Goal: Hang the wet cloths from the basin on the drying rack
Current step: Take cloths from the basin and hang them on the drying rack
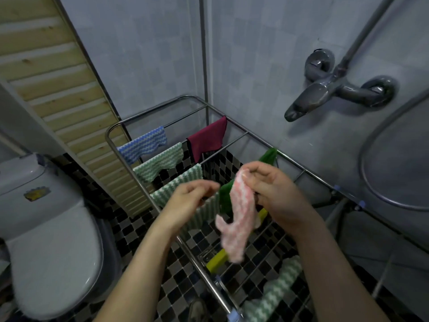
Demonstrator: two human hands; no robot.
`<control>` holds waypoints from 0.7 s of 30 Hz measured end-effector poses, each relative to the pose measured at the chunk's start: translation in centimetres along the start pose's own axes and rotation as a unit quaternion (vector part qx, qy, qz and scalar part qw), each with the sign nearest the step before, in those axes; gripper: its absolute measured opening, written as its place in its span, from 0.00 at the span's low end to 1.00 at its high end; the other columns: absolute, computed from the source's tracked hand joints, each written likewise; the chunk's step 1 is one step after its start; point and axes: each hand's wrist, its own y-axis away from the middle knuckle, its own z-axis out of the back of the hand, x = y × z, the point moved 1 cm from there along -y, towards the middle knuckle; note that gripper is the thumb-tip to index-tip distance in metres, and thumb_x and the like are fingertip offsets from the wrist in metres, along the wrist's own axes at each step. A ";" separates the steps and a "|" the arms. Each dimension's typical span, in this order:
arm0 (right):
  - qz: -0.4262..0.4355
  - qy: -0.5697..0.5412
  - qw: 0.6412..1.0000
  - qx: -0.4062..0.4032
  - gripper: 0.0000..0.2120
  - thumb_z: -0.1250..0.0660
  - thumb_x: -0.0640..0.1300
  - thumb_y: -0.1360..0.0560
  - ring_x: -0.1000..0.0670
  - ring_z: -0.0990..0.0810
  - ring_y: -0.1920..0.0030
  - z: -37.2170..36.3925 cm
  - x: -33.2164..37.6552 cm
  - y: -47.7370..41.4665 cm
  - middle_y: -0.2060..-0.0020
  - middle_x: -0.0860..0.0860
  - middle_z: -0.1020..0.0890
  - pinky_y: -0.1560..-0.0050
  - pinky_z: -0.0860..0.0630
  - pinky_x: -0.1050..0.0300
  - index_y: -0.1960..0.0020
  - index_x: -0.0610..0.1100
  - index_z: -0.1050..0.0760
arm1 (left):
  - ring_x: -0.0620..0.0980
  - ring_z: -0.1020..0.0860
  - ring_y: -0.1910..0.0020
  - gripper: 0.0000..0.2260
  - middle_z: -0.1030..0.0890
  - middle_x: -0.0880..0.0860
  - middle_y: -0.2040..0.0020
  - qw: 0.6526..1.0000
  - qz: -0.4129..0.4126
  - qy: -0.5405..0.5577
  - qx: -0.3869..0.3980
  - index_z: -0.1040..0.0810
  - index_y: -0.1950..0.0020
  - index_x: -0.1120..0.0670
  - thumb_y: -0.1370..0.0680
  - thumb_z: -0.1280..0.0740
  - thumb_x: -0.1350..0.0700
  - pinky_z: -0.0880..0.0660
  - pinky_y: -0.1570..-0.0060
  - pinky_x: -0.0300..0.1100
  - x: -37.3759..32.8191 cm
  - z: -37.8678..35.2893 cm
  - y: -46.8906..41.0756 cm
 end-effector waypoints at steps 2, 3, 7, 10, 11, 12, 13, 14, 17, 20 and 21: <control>0.015 0.049 0.999 0.004 0.08 0.34 0.37 0.23 0.55 0.23 0.67 -0.1 0.6 0.0 0.66 0.51 0.18 0.65 0.27 0.65 0.57 0.47 0.19 | 0.51 0.20 0.42 0.14 0.16 0.52 0.44 0.990 -0.056 0.101 0.080 0.19 0.41 0.53 0.19 0.40 0.51 0.25 0.40 0.45 -1.8 -1.8 -0.3; 0.021 0.072 0.997 -0.007 0.08 0.33 0.38 0.24 0.55 0.24 0.67 0.2 0.9 0.2 0.66 0.50 0.19 0.65 0.27 0.64 0.57 0.47 0.18 | 0.51 0.18 0.46 0.14 0.16 0.53 0.47 0.985 -0.071 0.118 0.104 0.19 0.42 0.55 0.20 0.39 0.50 0.24 0.43 0.44 -2.5 -2.7 -0.5; 0.034 0.156 0.984 -0.074 0.03 0.29 0.41 0.26 0.54 0.24 0.64 3.4 1.8 0.5 0.64 0.45 0.21 0.63 0.27 0.61 0.57 0.48 0.19 | 0.46 0.28 0.70 0.10 0.22 0.49 0.70 0.989 -0.120 0.040 0.076 0.16 0.50 0.60 0.25 0.31 0.55 0.29 0.64 0.37 -4.7 -4.2 -1.4; 0.052 0.207 0.975 -0.064 0.01 0.27 0.43 0.27 0.54 0.20 0.62 5.6 2.9 0.9 0.63 0.45 0.18 0.62 0.25 0.60 0.56 0.47 0.17 | 0.51 0.23 0.61 0.13 0.19 0.52 0.62 0.984 -0.139 -0.023 0.106 0.16 0.50 0.52 0.32 0.23 0.49 0.24 0.55 0.44 -5.4 -5.0 -2.2; 0.054 0.214 0.974 -0.057 0.02 0.28 0.42 0.27 0.54 0.19 0.63 5.9 3.1 0.9 0.63 0.45 0.17 0.62 0.24 0.60 0.56 0.47 0.17 | 0.51 0.20 0.56 0.15 0.18 0.52 0.56 0.981 -0.148 -0.049 0.113 0.16 0.49 0.50 0.33 0.22 0.48 0.22 0.49 0.49 -5.5 -5.5 -2.5; 0.058 0.222 0.972 -0.054 0.03 0.28 0.41 0.26 0.53 0.19 0.63 6.1 3.4 1.0 0.63 0.43 0.17 0.62 0.23 0.59 0.56 0.47 0.17 | 0.50 0.19 0.51 0.15 0.16 0.51 0.53 0.978 -0.161 -0.073 0.110 0.16 0.50 0.51 0.33 0.22 0.48 0.23 0.44 0.52 -5.6 -6.2 -2.6; 0.062 0.229 0.970 -0.055 0.03 0.28 0.40 0.26 0.52 0.20 0.63 6.4 3.6 1.0 0.63 0.41 0.17 0.62 0.22 0.58 0.57 0.47 0.17 | 0.51 0.18 0.50 0.12 0.16 0.52 0.53 0.976 -0.176 -0.087 0.097 0.16 0.53 0.52 0.33 0.23 0.49 0.23 0.43 0.55 -5.8 -6.8 -2.8; 0.065 0.232 0.969 -0.059 0.03 0.28 0.39 0.27 0.52 0.20 0.63 6.7 3.8 1.1 0.64 0.41 0.18 0.61 0.22 0.58 0.57 0.46 0.17 | 0.52 0.18 0.51 0.09 0.16 0.52 0.54 0.974 -0.186 -0.094 0.084 0.17 0.57 0.54 0.32 0.23 0.51 0.23 0.44 0.56 -6.0 -7.1 -2.9; 0.040 0.264 0.962 -0.061 0.07 0.24 0.39 0.31 0.57 0.24 0.66 8.6 4.3 1.7 0.67 0.48 0.22 0.63 0.25 0.64 0.57 0.48 0.18 | 0.53 0.23 0.65 0.08 0.20 0.57 0.64 0.973 -0.203 -0.084 0.066 0.22 0.64 0.60 0.31 0.26 0.59 0.25 0.59 0.46 -6.9 -7.6 -3.3; -0.006 0.418 0.907 -0.056 0.08 0.22 0.40 0.33 0.61 0.28 0.73 10.3 4.2 1.7 0.74 0.57 0.24 0.68 0.31 0.69 0.59 0.50 0.18 | 0.47 0.30 0.69 0.09 0.27 0.54 0.69 0.960 -0.229 -0.148 0.068 0.28 0.68 0.57 0.32 0.28 0.62 0.32 0.65 0.41 -7.6 -7.5 -3.4; -0.019 0.482 0.874 -0.062 0.07 0.22 0.41 0.33 0.61 0.28 0.73 11.1 4.1 1.7 0.75 0.57 0.23 0.68 0.31 0.67 0.59 0.49 0.17 | 0.46 0.30 0.69 0.10 0.28 0.52 0.70 0.953 -0.236 -0.176 0.069 0.29 0.68 0.57 0.32 0.28 0.62 0.31 0.65 0.41 -7.7 -7.8 -3.6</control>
